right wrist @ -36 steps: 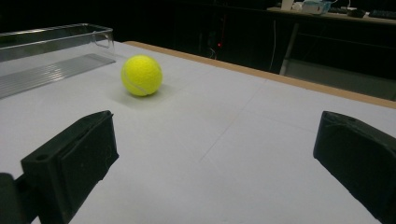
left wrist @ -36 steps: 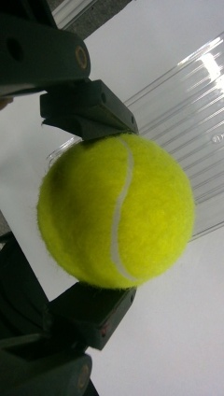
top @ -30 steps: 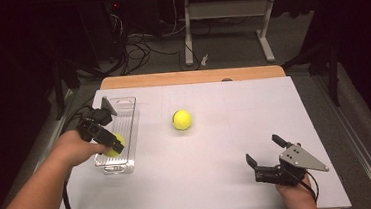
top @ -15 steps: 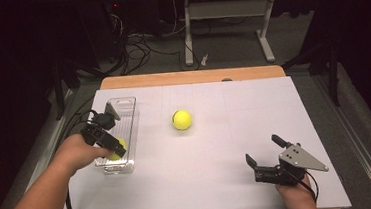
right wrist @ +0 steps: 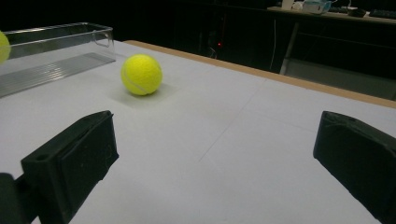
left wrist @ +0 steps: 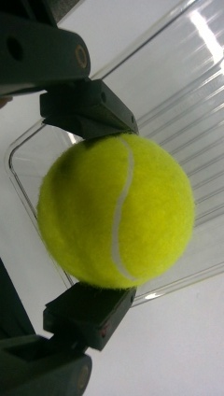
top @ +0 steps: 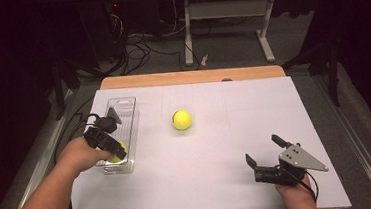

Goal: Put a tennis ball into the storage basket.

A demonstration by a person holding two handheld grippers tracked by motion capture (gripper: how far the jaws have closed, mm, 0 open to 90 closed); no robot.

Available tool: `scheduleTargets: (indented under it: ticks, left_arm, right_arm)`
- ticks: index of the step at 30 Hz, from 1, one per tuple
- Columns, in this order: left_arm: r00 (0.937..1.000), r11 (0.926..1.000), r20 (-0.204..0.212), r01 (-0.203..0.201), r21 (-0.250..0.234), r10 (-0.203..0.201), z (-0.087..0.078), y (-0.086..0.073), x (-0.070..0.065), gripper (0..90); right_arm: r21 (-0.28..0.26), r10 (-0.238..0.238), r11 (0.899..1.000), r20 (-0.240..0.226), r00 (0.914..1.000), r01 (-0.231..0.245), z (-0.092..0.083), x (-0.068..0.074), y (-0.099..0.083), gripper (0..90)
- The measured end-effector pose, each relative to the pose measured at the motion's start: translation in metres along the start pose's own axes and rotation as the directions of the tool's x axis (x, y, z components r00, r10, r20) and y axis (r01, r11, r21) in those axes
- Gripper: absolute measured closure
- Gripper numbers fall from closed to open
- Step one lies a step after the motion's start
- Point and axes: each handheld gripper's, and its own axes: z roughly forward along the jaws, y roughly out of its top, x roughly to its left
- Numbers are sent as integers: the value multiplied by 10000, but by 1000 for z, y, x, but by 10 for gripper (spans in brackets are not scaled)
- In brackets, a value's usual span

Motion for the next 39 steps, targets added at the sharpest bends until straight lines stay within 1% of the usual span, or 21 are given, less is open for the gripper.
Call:
scheduleTargets:
  ticks: [2, 8, 15, 19, 20, 21, 22, 24, 25, 28, 33, 37, 39]
  left_arm:
    - [9999, 10000, -98, 60, 18, -59, 1, 0, 1, 268]
    - [10000, 9999, 56, 59, -96, -59, -3, -2, 1, 267]
    - [9999, 9996, 75, 113, -245, -111, -7, -5, 3, 266]
    - [10000, 9994, 59, 23, -332, -21, -9, -6, 1, 264]
    - [9999, 9992, 45, -104, -383, 106, -11, -6, 0, 257]
    - [9999, 9985, -10, -156, -516, 156, -13, -7, -1, 216]
    - [9999, 9976, -74, -114, -688, 109, -17, -7, -2, 141]
    - [9997, 9953, 70, -218, -942, 226, -24, -7, -4, 26]
    - [9996, 9946, 142, -226, -1010, 242, -27, -7, -5, 7]
    - [9997, 9950, 74, -231, -967, 239, -30, -7, -8, 7]
    - [9998, 9954, 32, -202, -937, 206, -28, -6, -10, 7]
    - [9998, 9959, 79, -157, -893, 165, -28, -4, -13, 7]
    - [9997, 9955, 103, -224, -916, 235, -28, -4, -15, 7]
  right_arm:
    - [7, 13, 10000, 5, 10000, -13, 0, 0, 0, 2]
    - [2, -9, 10000, -2, 10000, 9, 0, 0, 0, 2]
    - [17, -20, 10000, -3, 10000, 20, 0, 1, 0, 2]
    - [17, -20, 10000, -6, 10000, 20, 0, 1, 0, 2]
    - [28, -18, 10000, -6, 10000, 18, 0, 1, 0, 2]
    - [36, -13, 10000, 1, 10000, 13, 0, 1, 0, 2]
    - [33, -14, 10000, 3, 10000, 14, 0, 1, 0, 2]
    - [21, -22, 10000, 0, 10000, 22, 0, 2, 0, 2]
    - [27, -25, 10000, 0, 10000, 25, 0, 2, 0, 2]
    - [17, -35, 10000, 1, 10000, 35, 0, 2, 1, 2]
    - [3, -9, 10000, -3, 10000, 9, 0, 1, 1, 2]
    - [-10, -11, 10000, -2, 10000, 11, 0, 1, 1, 2]
    - [-12, -1, 10000, -2, 10000, 1, 0, 1, 1, 2]
